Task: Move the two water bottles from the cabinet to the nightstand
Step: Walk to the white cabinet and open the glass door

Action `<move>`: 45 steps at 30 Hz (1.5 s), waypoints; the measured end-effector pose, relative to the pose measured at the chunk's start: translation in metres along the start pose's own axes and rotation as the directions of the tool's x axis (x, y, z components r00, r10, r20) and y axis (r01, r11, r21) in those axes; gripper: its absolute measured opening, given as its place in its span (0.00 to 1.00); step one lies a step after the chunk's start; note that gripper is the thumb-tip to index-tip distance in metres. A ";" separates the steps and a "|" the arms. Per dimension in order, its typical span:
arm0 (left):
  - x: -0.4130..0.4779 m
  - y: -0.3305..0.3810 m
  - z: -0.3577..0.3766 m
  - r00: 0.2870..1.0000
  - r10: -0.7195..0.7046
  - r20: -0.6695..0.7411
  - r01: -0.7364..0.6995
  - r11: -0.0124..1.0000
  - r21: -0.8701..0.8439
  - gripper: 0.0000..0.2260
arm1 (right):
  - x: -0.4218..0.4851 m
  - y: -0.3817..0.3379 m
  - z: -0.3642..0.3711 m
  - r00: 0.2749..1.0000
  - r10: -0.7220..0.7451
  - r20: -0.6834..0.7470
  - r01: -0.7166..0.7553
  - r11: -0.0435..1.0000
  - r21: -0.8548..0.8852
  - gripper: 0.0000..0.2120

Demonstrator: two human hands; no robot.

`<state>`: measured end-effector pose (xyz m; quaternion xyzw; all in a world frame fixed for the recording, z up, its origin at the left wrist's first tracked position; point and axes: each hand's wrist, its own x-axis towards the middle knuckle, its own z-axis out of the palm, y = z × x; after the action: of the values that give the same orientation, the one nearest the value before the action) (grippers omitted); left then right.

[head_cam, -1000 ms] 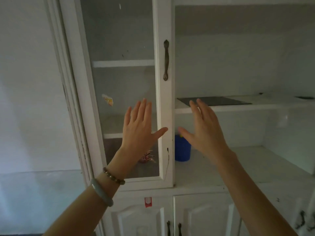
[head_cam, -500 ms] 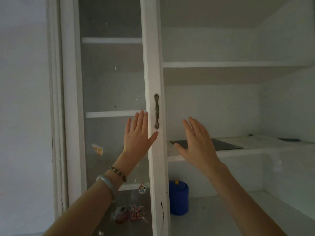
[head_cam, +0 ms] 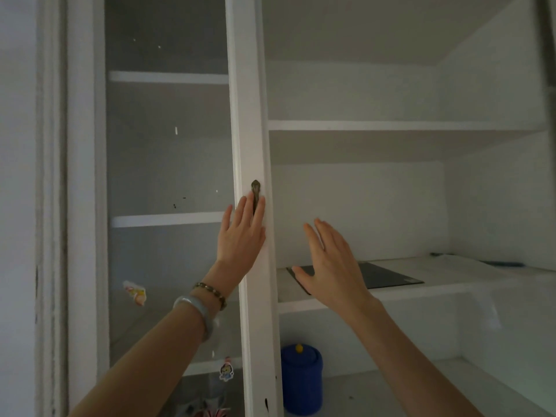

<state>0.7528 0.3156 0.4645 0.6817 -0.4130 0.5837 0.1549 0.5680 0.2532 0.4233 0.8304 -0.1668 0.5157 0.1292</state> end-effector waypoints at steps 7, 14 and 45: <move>0.002 0.008 -0.007 1.000 0.018 -0.024 -0.016 0.998 0.060 0.26 | 0.000 -0.002 -0.003 1.000 -0.002 0.001 0.002 1.000 0.000 0.36; -0.014 0.008 -0.045 0.988 0.054 -0.142 -0.058 0.998 -0.025 0.23 | -0.010 -0.010 -0.025 1.000 -0.011 0.000 0.011 0.999 -0.042 0.36; -0.185 -0.224 -0.331 1.000 0.026 -0.014 -0.028 0.984 -0.176 0.25 | -0.067 -0.282 -0.143 0.993 -0.118 0.002 0.116 0.977 0.178 0.31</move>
<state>0.7021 0.7525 0.4436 0.6563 -0.4715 0.5508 0.2090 0.5399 0.5748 0.4131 0.8502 -0.0717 0.5148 0.0840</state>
